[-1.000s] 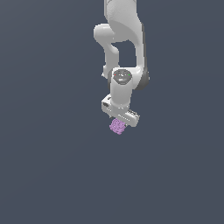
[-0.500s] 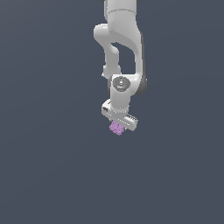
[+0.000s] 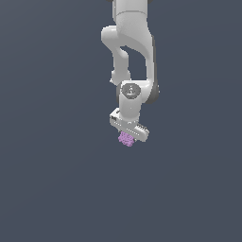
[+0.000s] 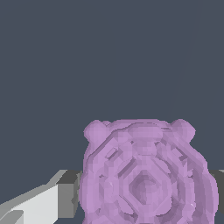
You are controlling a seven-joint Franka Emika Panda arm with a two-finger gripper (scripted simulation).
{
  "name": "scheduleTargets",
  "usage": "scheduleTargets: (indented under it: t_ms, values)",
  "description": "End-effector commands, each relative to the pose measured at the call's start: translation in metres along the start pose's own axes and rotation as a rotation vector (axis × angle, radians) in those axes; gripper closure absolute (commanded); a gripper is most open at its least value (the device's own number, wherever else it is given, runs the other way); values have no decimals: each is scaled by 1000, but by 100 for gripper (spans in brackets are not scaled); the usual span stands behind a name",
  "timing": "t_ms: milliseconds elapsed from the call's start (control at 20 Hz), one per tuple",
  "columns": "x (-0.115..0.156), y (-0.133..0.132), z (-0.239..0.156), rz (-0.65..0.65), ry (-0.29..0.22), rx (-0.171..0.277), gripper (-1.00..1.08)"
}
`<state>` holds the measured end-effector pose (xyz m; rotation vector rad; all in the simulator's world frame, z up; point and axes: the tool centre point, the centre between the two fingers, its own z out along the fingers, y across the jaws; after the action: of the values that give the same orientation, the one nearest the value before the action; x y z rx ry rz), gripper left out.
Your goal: Pick up the object and move it to a goal position.
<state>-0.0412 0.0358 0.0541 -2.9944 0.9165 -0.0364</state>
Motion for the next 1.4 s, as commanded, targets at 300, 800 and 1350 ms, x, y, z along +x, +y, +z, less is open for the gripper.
scheduleTargets:
  t_ms: [300, 800, 1350]
  values:
    - [3, 1, 0, 0, 1, 0, 108]
    - [45, 15, 4, -2, -7, -6, 108]
    - [99, 31, 10, -3, -18, -15, 108]
